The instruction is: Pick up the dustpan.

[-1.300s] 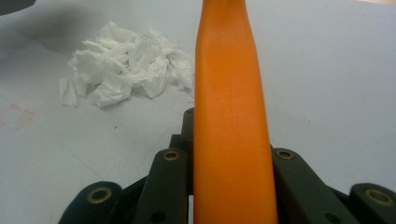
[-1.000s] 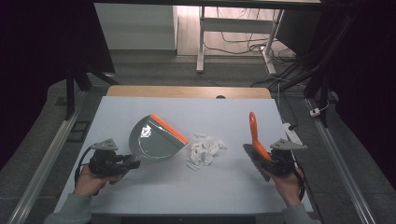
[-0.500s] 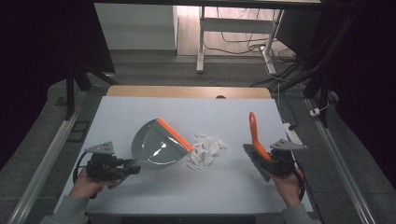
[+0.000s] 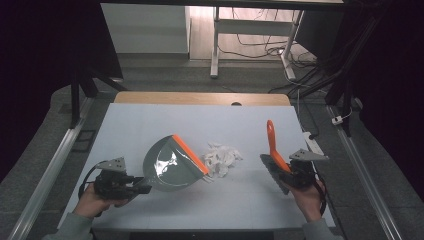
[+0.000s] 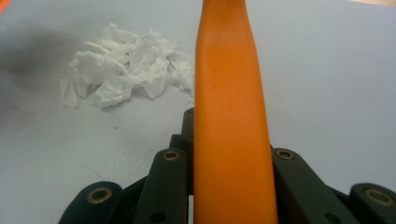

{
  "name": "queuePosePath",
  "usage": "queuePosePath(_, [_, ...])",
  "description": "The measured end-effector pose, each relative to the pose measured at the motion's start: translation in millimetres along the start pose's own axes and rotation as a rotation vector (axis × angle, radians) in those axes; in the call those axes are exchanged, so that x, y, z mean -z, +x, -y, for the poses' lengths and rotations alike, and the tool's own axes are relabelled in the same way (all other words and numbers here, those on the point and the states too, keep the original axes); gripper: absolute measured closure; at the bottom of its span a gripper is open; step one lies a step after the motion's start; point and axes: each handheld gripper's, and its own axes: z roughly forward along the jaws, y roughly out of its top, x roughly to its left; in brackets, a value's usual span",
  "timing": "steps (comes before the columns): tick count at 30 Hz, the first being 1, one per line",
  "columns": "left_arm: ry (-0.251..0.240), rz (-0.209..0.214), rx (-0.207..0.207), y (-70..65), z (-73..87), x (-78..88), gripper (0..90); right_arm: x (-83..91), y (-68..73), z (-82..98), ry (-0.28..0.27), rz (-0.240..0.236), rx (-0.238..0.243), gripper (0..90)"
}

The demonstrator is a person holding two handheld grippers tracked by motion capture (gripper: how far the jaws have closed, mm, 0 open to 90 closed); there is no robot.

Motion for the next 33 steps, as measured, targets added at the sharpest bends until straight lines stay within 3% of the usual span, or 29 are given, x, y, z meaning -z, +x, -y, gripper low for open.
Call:
queuePosePath(7, [0.057, 0.019, -0.021, -2.2, 0.7, -8.7, 61.7, -0.3, 0.3, 0.0, 0.002, 0.000, 0.001, 76.4])
queuePosePath(17, [0.155, 0.015, -0.041, -6.1, 1.4, -25.1, 61.7, -0.7, 0.5, 0.2, 0.004, 0.002, -0.001, 76.4])
queuePosePath(26, [0.198, 0.032, -0.050, -7.7, 2.4, -32.5, 61.7, -2.1, 1.1, 0.8, 0.009, 0.000, 0.002, 76.4])
queuePosePath(33, [0.202, 0.030, -0.042, -7.5, 2.7, -32.3, 61.7, -2.7, 0.6, -0.5, -0.004, -0.002, -0.007, 76.5])
